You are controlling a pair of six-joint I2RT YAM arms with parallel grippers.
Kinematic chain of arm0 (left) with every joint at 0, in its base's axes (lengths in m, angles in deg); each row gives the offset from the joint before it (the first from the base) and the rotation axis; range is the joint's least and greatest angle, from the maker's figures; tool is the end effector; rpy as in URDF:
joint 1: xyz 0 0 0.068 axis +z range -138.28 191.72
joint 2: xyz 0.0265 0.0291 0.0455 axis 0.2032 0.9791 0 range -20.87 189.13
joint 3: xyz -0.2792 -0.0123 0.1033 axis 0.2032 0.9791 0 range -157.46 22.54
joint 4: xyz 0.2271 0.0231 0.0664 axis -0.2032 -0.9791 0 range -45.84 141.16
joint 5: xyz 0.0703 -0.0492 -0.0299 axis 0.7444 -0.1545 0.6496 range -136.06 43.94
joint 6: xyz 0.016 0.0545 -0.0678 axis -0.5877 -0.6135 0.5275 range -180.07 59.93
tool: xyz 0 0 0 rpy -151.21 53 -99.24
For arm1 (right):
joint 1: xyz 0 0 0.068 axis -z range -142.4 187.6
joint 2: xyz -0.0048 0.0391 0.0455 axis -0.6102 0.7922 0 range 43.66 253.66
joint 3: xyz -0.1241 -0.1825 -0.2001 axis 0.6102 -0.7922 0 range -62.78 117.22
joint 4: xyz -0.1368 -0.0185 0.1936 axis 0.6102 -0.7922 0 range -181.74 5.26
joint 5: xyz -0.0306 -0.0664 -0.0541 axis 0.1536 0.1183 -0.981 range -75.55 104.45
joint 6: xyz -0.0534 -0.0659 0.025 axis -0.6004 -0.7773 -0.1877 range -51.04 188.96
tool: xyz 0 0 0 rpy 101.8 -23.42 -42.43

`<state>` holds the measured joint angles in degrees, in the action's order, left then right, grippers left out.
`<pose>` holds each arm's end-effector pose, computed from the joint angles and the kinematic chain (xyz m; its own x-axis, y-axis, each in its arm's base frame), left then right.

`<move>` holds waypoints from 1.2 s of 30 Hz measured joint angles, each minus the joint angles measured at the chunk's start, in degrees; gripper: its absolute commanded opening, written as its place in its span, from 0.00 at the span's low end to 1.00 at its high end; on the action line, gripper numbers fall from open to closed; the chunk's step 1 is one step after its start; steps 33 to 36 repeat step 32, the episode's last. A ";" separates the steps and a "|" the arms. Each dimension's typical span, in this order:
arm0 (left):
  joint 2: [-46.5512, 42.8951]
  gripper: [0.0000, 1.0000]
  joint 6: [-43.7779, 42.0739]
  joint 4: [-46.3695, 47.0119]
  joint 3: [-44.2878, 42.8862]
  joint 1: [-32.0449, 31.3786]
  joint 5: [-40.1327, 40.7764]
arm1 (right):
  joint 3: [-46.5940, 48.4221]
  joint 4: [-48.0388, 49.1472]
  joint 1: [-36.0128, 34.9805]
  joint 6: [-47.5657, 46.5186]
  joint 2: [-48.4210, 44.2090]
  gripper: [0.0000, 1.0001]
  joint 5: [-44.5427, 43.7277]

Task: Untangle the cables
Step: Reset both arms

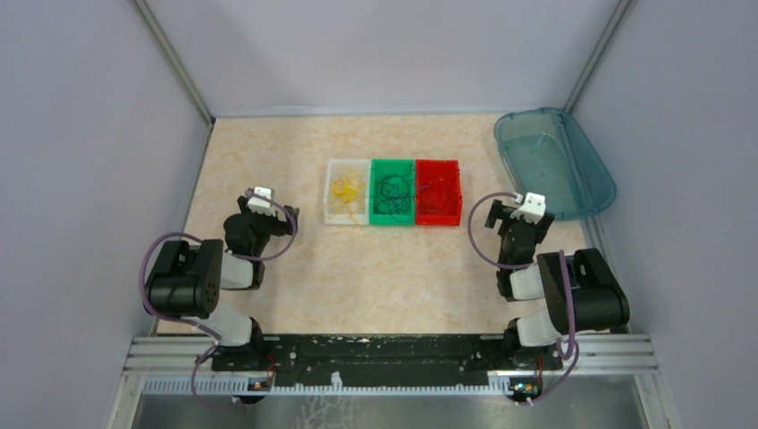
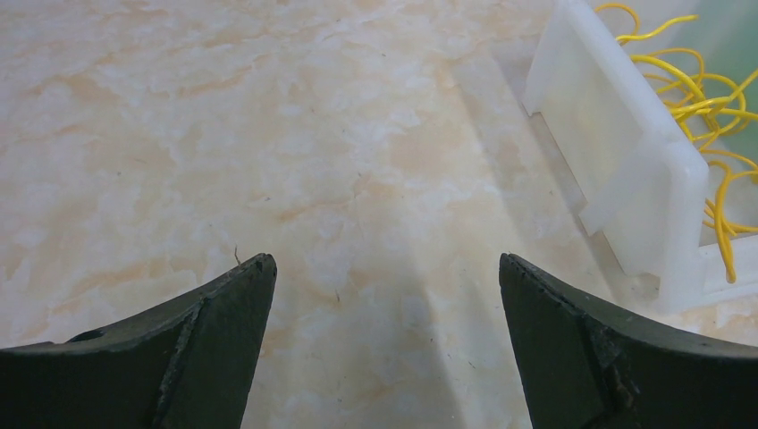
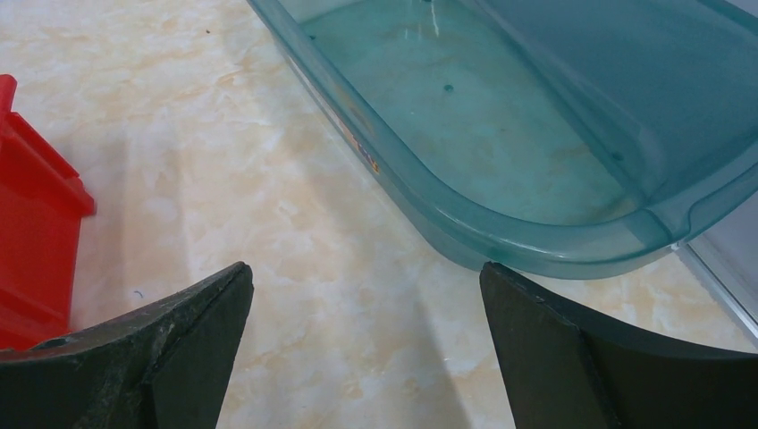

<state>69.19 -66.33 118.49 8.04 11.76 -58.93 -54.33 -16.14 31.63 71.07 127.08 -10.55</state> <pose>0.2823 -0.0173 0.1842 -0.1182 0.1062 -0.9873 0.2341 0.9692 0.0763 0.2482 -0.0075 0.1888 -0.0984 0.0234 -0.9949 0.3271 0.9449 -0.0101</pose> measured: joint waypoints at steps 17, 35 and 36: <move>0.02 0.99 0.26 0.00 0.00 0.00 0.85 | 0.00 -0.02 0.44 0.00 0.00 0.99 1.14; 0.07 0.99 0.26 -0.02 0.00 0.00 0.87 | 0.00 0.00 0.48 -0.02 0.00 0.99 1.14; 0.07 0.99 0.26 -0.02 0.00 0.00 0.87 | 0.00 0.00 0.48 -0.02 0.00 0.99 1.14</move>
